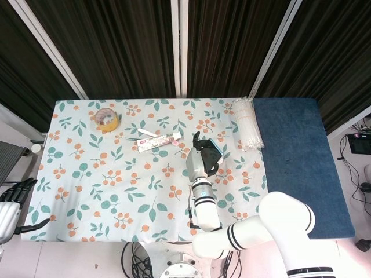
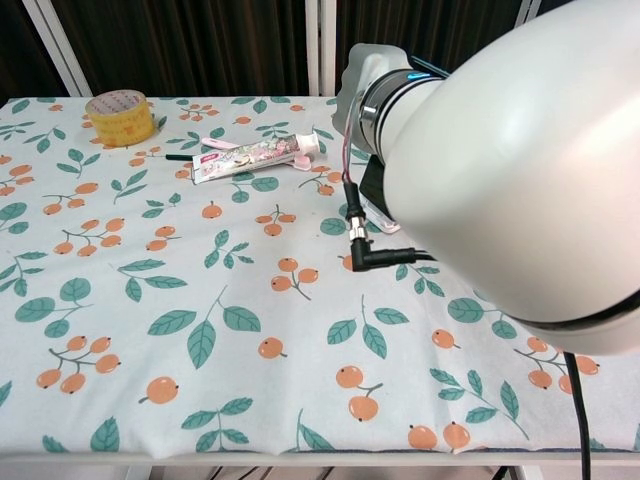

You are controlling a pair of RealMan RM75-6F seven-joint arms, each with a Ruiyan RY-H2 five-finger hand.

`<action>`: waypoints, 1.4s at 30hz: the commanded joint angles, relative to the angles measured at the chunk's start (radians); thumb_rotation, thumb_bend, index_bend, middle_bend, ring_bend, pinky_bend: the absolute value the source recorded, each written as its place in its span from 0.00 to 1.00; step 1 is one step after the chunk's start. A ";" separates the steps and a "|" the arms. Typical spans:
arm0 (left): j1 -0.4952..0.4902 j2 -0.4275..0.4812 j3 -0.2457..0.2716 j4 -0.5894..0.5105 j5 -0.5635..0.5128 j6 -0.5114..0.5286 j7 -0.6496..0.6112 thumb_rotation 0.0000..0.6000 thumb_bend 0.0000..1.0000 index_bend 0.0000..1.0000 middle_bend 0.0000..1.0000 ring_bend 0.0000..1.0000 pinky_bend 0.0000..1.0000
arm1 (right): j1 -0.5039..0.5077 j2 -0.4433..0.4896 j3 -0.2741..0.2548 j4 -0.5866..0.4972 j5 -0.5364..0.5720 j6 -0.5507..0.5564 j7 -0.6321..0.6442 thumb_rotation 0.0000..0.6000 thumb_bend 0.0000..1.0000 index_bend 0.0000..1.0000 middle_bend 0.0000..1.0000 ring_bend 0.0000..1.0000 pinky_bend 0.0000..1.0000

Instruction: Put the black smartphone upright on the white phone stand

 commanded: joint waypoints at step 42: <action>0.010 -0.001 0.004 0.016 -0.009 -0.002 -0.013 0.73 0.06 0.08 0.07 0.10 0.20 | -0.035 -0.038 0.033 0.053 -0.019 -0.008 -0.045 1.00 0.36 0.52 0.32 0.32 0.07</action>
